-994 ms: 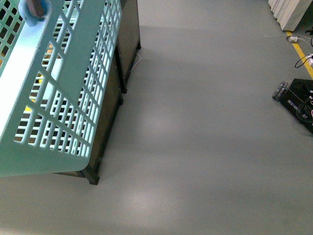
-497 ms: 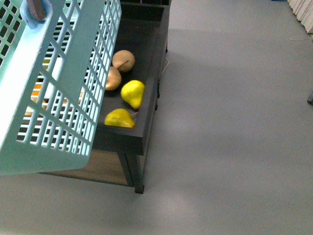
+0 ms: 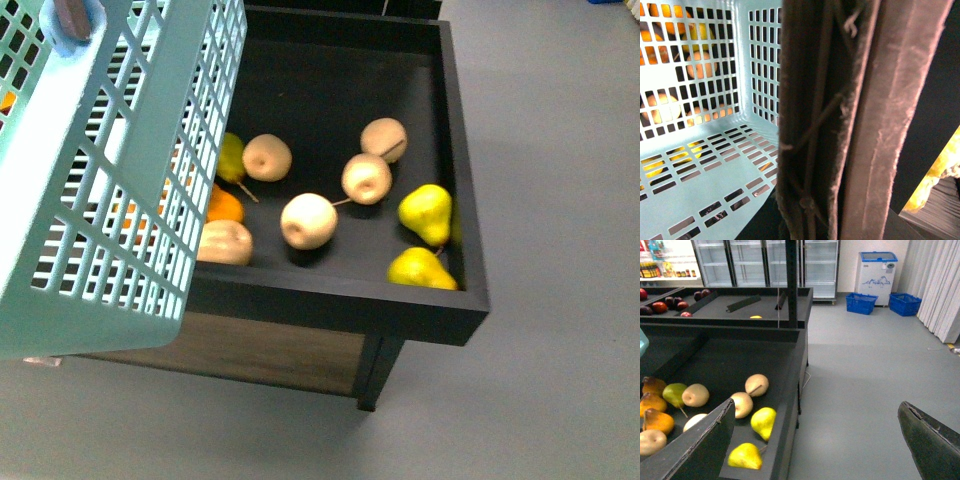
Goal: Pick mango and avocado into basket
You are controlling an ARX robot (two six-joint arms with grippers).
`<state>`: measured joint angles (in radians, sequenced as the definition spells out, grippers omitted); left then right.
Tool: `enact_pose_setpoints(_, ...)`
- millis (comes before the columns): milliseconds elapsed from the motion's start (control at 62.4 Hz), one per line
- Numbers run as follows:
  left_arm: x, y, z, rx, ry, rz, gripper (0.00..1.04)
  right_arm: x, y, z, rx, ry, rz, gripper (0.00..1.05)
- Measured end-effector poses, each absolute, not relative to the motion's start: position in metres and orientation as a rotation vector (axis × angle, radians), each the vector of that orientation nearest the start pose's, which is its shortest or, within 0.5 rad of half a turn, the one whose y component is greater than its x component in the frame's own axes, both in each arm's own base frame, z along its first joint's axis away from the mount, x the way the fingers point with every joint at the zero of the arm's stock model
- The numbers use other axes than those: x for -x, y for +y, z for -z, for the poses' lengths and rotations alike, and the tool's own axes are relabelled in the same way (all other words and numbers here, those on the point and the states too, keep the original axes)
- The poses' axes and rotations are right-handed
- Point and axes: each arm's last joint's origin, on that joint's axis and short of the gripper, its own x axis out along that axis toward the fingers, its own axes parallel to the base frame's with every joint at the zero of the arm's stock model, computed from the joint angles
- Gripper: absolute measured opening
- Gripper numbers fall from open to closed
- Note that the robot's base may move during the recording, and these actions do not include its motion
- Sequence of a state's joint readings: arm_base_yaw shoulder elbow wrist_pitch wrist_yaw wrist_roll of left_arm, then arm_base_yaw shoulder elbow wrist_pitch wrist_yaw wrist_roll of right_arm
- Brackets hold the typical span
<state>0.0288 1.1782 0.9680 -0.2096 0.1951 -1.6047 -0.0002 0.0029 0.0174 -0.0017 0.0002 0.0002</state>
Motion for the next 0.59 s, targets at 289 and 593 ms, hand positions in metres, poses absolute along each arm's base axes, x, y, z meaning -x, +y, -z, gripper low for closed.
enact_pose_setpoints(289,-0.2589,0.0018,-0.3159,1.623,0.458,-0.208,0.17,-0.0968,-0.0001,-0.169,0.0,-0.013,0.002,0.96)
enact_pose_setpoints(593,-0.2589,0.0018,-0.316,1.623,0.458,-0.208,0.17,-0.0968,0.0,-0.169,-0.001,-0.012,0.001,0.96)
